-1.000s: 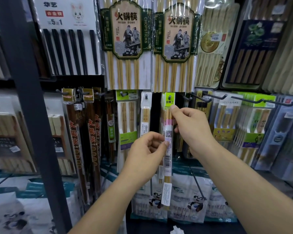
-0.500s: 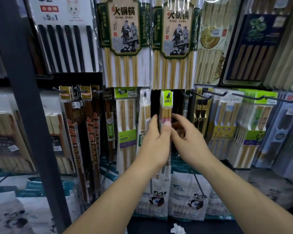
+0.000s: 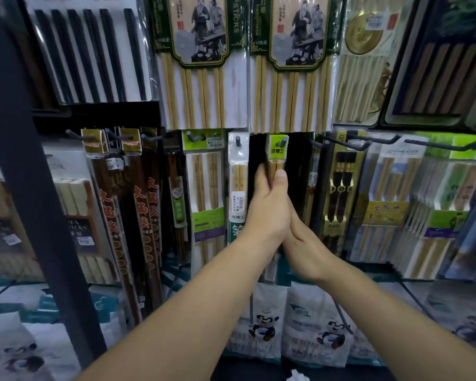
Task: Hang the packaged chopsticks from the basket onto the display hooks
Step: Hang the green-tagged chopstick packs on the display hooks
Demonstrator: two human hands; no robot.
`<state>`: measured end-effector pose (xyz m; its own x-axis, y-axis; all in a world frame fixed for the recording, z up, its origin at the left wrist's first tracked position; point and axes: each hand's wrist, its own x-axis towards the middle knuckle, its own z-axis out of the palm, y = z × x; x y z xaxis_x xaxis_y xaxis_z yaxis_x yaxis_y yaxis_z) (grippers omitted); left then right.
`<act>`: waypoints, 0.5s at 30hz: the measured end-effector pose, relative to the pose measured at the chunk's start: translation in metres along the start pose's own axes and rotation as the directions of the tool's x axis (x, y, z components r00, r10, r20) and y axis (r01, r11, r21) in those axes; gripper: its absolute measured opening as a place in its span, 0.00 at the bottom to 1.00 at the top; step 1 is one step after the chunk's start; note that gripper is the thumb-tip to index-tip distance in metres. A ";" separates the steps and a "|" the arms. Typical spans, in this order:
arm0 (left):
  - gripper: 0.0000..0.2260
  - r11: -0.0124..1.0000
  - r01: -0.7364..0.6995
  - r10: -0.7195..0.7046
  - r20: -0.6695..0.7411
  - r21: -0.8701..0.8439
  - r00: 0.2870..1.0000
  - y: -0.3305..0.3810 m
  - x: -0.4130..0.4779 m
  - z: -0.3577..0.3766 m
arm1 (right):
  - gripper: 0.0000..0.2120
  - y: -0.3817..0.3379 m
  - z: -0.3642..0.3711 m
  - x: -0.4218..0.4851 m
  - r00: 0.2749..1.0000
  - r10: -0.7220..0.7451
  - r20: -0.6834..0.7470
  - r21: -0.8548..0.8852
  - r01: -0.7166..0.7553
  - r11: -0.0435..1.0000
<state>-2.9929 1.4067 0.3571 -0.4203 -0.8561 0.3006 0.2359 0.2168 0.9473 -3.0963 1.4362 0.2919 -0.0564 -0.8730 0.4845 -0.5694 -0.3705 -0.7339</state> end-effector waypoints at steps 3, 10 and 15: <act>0.25 1.000 0.019 -0.018 -0.035 0.007 0.999 -0.004 0.013 0.004 | 0.37 0.010 -0.001 0.010 1.000 0.000 -0.003 -0.036 0.000 0.999; 0.26 0.997 0.073 -0.073 -0.040 0.002 0.997 -0.007 0.025 0.006 | 0.41 0.017 -0.005 0.020 0.999 0.041 0.012 -0.019 -0.040 0.999; 0.32 0.981 0.071 -0.076 0.020 0.179 0.997 -0.019 -0.008 0.000 | 0.38 0.016 -0.003 -0.017 0.986 0.165 -0.018 0.068 -0.163 0.984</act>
<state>-2.9943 1.4097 0.3364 -0.4545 -0.8605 0.2301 0.0444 0.2361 0.9707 -3.1067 1.4461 0.2729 -0.1644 -0.9163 0.3653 -0.4956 -0.2434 -0.8338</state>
